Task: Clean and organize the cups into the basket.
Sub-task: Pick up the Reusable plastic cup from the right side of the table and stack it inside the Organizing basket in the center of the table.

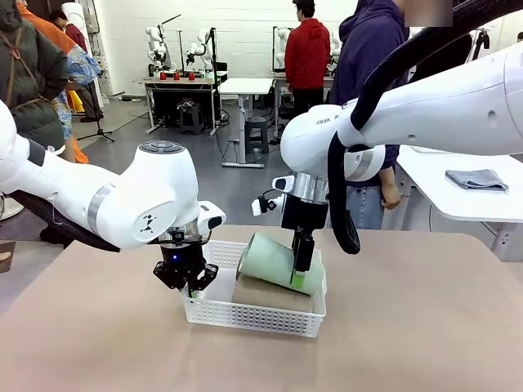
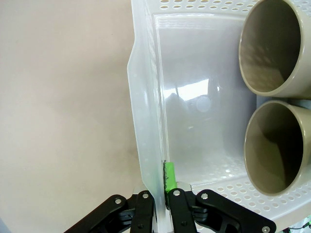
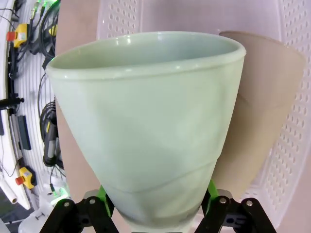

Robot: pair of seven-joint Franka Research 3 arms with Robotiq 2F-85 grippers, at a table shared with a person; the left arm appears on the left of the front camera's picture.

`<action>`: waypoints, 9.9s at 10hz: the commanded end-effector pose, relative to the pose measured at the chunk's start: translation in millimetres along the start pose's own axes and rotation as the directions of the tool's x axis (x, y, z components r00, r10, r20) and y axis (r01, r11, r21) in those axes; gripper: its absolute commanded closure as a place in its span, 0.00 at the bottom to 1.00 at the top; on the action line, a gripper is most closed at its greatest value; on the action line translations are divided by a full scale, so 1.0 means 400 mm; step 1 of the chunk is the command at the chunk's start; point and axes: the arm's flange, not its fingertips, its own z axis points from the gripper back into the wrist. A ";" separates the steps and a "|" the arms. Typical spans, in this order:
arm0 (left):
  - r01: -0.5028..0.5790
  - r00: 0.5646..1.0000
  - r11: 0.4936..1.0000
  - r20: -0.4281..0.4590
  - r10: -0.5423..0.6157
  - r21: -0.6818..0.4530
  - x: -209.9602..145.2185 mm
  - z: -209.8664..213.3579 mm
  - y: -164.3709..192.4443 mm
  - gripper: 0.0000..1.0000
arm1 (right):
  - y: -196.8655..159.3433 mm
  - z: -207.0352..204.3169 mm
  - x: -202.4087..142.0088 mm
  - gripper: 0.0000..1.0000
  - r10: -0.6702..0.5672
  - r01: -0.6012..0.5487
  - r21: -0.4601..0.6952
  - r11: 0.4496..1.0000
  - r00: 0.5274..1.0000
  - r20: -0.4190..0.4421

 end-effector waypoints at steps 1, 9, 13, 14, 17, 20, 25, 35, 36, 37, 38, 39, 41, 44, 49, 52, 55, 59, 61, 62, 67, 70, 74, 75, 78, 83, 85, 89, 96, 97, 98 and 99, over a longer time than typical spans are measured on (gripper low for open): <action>0.002 1.000 1.000 0.007 -0.002 0.002 -0.001 0.006 0.001 1.00 | -0.010 0.008 -0.001 0.19 -0.015 0.015 -0.004 1.000 1.000 -0.027; 0.002 1.000 1.000 0.007 -0.002 0.002 -0.001 0.006 0.001 1.00 | 0.066 0.017 -0.013 0.00 0.099 -0.096 -0.041 0.994 0.993 0.070; 0.002 1.000 1.000 0.007 -0.002 0.002 -0.001 0.006 0.001 1.00 | 0.208 0.125 -0.093 0.00 0.252 -0.214 -0.162 0.963 0.930 0.266; 0.002 1.000 1.000 0.007 -0.002 0.002 -0.001 0.006 0.001 1.00 | 0.219 0.159 -0.134 0.00 0.262 -0.202 -0.203 0.958 0.905 0.336; 0.002 1.000 1.000 0.007 -0.002 0.002 -0.001 0.006 0.001 1.00 | 0.172 0.149 -0.164 0.00 0.216 -0.156 -0.180 0.971 0.898 0.384; 0.002 1.000 1.000 0.007 -0.002 0.002 -0.001 0.006 0.001 1.00 | 0.161 0.145 -0.168 0.00 0.210 -0.154 -0.169 0.974 0.891 0.403; 0.002 1.000 1.000 0.007 -0.002 0.002 -0.001 0.006 0.001 1.00 | 0.164 0.141 -0.171 0.00 0.224 -0.166 -0.171 0.971 0.882 0.414; 0.002 1.000 1.000 0.007 -0.002 0.002 -0.001 0.006 0.001 1.00 | 0.254 0.166 -0.312 0.00 0.158 -0.088 -0.196 0.977 0.913 0.376; 0.002 1.000 1.000 0.007 -0.002 0.002 -0.001 0.006 0.001 1.00 | 0.291 0.180 -0.361 0.00 0.136 -0.043 -0.240 0.970 0.913 0.384; 0.002 1.000 1.000 0.007 -0.002 0.002 -0.001 0.006 0.001 1.00 | 0.332 0.199 -0.416 0.00 0.149 -0.023 -0.283 0.959 0.888 0.434; 0.002 1.000 1.000 0.007 -0.002 0.002 -0.001 0.006 0.001 1.00 | 0.369 0.218 -0.480 0.00 0.140 0.017 -0.311 0.950 0.869 0.475; 0.002 1.000 1.000 0.007 -0.002 0.002 -0.001 0.006 0.001 1.00 | 0.403 0.226 -0.533 0.00 0.108 0.066 -0.327 0.943 0.866 0.488; 0.002 1.000 1.000 0.007 -0.002 0.002 -0.001 0.006 0.001 1.00 | 0.474 0.241 -0.603 0.00 0.010 0.172 -0.344 0.923 0.883 0.469; 0.002 1.000 1.000 0.007 -0.002 0.002 -0.001 0.006 0.001 1.00 | 0.526 0.261 -0.640 0.00 -0.073 0.286 -0.401 0.870 0.879 0.470; 0.002 1.000 1.000 0.007 -0.002 0.002 -0.001 0.006 0.001 1.00 | 0.520 0.277 -0.643 0.00 -0.025 0.230 -0.386 0.893 0.883 0.469; 0.002 1.000 1.000 0.007 -0.002 0.002 -0.001 0.006 0.001 1.00 | 0.520 0.277 -0.643 0.00 -0.025 0.230 -0.386 0.893 0.883 0.469; 0.002 1.000 1.000 0.007 -0.002 0.002 -0.001 0.006 0.001 1.00 | 0.515 0.283 -0.630 0.00 -0.106 0.262 -0.382 0.886 0.917 0.384; 0.002 1.000 1.000 0.007 -0.002 0.002 -0.001 0.006 0.001 1.00 | 0.500 0.277 -0.612 0.00 -0.301 0.326 -0.332 0.885 0.945 0.128; 0.002 1.000 1.000 0.007 -0.002 0.002 -0.001 0.006 0.001 1.00 | 0.479 0.279 -0.576 0.00 -0.354 0.356 -0.318 0.878 0.933 0.068; 0.002 1.000 1.000 0.007 -0.002 0.002 -0.001 0.006 0.001 1.00 | 0.462 0.282 -0.561 0.00 -0.381 0.380 -0.301 0.874 0.923 0.059; 0.002 1.000 1.000 0.007 -0.002 0.002 -0.001 0.006 0.001 1.00 | 0.377 0.211 -0.515 0.00 -0.604 0.609 -0.303 0.733 0.788 0.120; 0.002 1.000 1.000 0.007 -0.002 0.002 -0.001 0.006 0.001 1.00 | 0.396 0.238 -0.532 0.00 -0.535 0.570 -0.256 0.780 0.821 0.197; 0.002 1.000 1.000 0.007 -0.002 0.002 -0.001 0.006 0.001 1.00 | 0.343 0.147 -0.559 0.00 -0.604 0.620 -0.277 0.734 0.783 0.152; 0.002 1.000 1.000 0.007 -0.002 0.002 -0.001 0.006 0.001 1.00 | 0.340 0.127 -0.554 0.00 -0.603 0.619 -0.265 0.740 0.784 0.146; 0.002 1.000 1.000 0.007 -0.002 0.002 -0.001 0.006 0.001 1.00 | 0.320 0.072 -0.545 0.00 -0.613 0.632 -0.222 0.742 0.775 0.157; 0.002 1.000 1.000 0.007 -0.002 0.002 -0.001 0.006 0.001 1.00 | 0.258 -0.012 -0.548 0.00 -0.631 0.650 -0.235 0.723 0.759 0.157; 0.002 1.000 1.000 0.007 -0.002 0.002 -0.001 0.006 0.001 1.00 | 0.254 -0.030 -0.541 0.00 -0.627 0.645 -0.210 0.735 0.764 0.150; 0.002 1.000 1.000 0.007 -0.002 0.002 -0.001 0.006 0.001 1.00 | 0.231 -0.088 -0.544 0.00 -0.636 0.647 -0.166 0.745 0.763 0.118; 0.002 1.000 1.000 0.007 -0.002 0.002 -0.001 0.006 0.001 1.00 | 0.225 -0.071 -0.563 0.00 -0.632 0.638 -0.140 0.757 0.770 0.092; 0.002 1.000 1.000 0.007 -0.002 0.002 -0.001 0.006 0.001 1.00 | 0.222 -0.068 -0.566 0.00 -0.633 0.636 -0.186 0.749 0.770 0.082; 0.002 1.000 1.000 0.007 -0.002 0.002 -0.001 0.006 0.001 1.00 | 0.222 -0.066 -0.565 0.00 -0.632 0.633 -0.213 0.744 0.770 0.081; 0.002 1.000 1.000 0.007 -0.002 0.002 -0.001 0.006 0.001 1.00 | 0.222 -0.057 -0.566 0.00 -0.625 0.628 -0.215 0.748 0.775 0.089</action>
